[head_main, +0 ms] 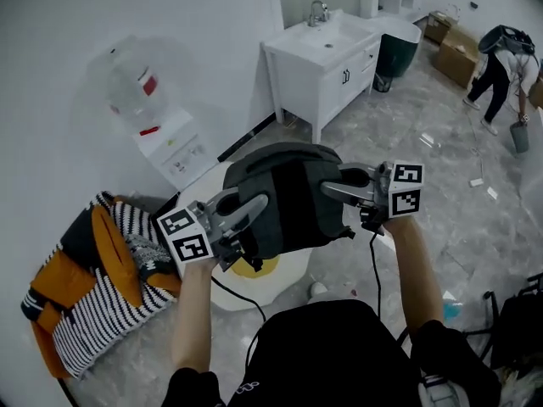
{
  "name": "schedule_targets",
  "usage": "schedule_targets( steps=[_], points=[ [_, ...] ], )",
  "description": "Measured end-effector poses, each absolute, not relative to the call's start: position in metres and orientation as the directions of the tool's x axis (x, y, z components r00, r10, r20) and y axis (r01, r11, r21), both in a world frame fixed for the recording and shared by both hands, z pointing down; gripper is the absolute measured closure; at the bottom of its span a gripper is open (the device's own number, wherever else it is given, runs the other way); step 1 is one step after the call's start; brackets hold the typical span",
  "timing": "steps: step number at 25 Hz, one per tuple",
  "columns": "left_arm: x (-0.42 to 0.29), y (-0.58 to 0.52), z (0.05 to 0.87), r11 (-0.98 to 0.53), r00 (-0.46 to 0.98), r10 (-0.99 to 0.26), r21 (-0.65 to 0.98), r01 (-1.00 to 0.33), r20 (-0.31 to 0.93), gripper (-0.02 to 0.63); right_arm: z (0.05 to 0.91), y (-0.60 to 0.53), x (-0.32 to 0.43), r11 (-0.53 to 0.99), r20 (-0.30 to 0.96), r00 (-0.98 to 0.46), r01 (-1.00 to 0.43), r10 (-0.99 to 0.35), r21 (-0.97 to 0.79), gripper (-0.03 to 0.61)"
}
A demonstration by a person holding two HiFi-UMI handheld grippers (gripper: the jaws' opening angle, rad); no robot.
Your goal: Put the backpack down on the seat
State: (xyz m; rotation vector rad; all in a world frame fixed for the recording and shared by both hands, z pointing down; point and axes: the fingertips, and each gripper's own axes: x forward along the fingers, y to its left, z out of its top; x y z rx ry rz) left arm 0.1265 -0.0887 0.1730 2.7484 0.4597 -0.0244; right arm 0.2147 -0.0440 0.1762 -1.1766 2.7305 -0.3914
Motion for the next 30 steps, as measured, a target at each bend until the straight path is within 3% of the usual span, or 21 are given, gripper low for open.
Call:
schedule_targets(
  steps=[10,19,30],
  points=[
    [0.126,-0.090,0.187,-0.939,0.996,0.074,0.333,0.088,-0.055,0.558,0.193,-0.069,0.223,0.800,-0.037,-0.832,-0.517,-0.553,-0.305,0.500],
    [0.077,-0.087,0.197,-0.931,0.988,-0.148,0.342,-0.127,-0.037,0.558,0.202,-0.088,0.176,0.890,-0.061,-0.930,-0.325,-0.361,-0.321,0.500],
    [0.048,-0.098,0.214,-0.884,0.957,-0.291,0.385,-0.267,-0.005,0.558,0.221,-0.116,0.147,0.914,-0.082,-0.968,-0.194,-0.237,-0.357,0.498]
  ],
)
